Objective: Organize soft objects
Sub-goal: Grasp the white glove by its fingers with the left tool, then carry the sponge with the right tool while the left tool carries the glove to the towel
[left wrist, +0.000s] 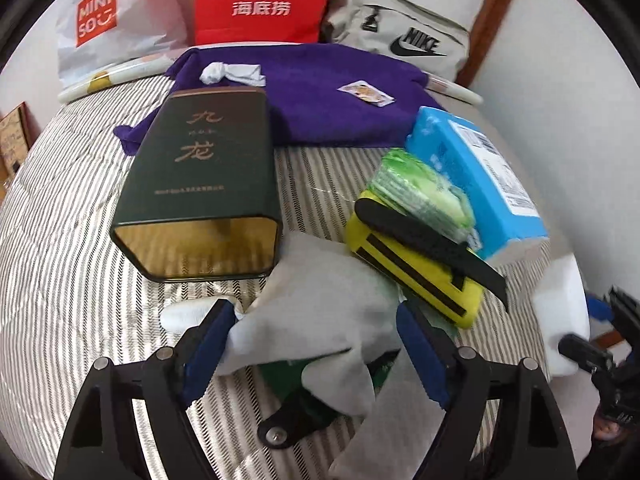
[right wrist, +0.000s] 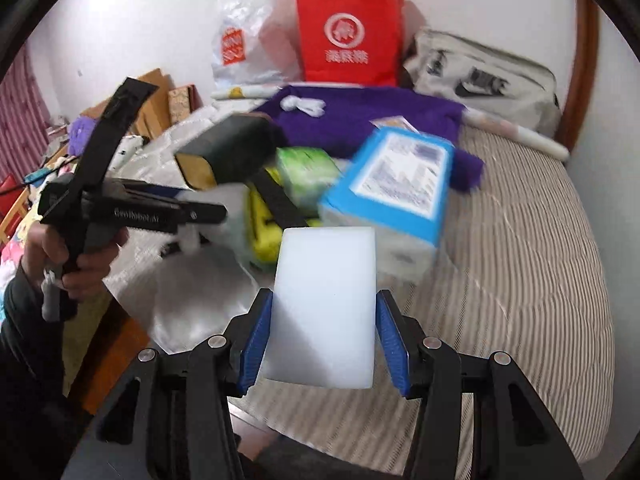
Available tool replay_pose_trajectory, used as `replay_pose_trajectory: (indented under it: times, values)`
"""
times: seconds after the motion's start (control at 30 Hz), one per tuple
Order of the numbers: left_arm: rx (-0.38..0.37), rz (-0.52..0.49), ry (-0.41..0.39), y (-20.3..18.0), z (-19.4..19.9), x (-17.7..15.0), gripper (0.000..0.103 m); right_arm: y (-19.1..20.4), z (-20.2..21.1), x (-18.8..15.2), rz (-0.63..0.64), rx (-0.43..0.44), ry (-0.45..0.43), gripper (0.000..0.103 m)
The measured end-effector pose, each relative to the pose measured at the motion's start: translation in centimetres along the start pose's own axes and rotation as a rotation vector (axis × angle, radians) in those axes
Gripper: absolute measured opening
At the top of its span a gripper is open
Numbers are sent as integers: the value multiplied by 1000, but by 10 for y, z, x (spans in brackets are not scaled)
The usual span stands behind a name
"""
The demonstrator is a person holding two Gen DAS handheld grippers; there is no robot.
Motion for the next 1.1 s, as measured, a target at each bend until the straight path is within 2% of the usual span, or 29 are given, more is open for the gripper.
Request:
replay_pose_trajectory:
  times: [0.07, 0.1, 0.13, 0.23, 0.3, 0.47, 0.77, 1.0, 1.1]
  values:
    - [-7, 16, -23, -2, -1, 2, 62, -12, -8, -9, -32, -17, 19, 51]
    - [-18, 13, -25, -4, 0, 2, 45, -16, -10, -11, -47, -17, 27, 51]
    - [-32, 7, -25, -6, 1, 2, 33, -18, -12, -12, -56, -15, 30, 51]
    - [-66, -10, -38, -14, 9, 3, 18, -24, -14, -14, -82, -11, 25, 51]
    - [-75, -29, -59, -18, 18, 6, 15, -26, -15, -13, -95, -12, 19, 51]
    - [-95, -38, -121, -24, 45, 19, 13, -28, -19, -15, -112, -12, 19, 51]
    - [-31, -29, -219, -12, 85, 51, 13, -36, -26, -10, -160, -30, 21, 51]
    - [-40, 10, -228, 1, 110, 32, 13, -35, -32, -10, -149, -53, 26, 51]
    - [-32, 28, -190, 7, 109, 18, 13, -33, -40, -8, -139, -49, 56, 51]
Point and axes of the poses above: each gripper's, at about its wrist camera, not at the fingertips, and z roughly against the way its jaws point, y to its left, x to its top, the point moved 10 cm from there along -z, roughly the way its jaws point, and after that the axes turned 6 degrees about -x, right-handed, at the moved point
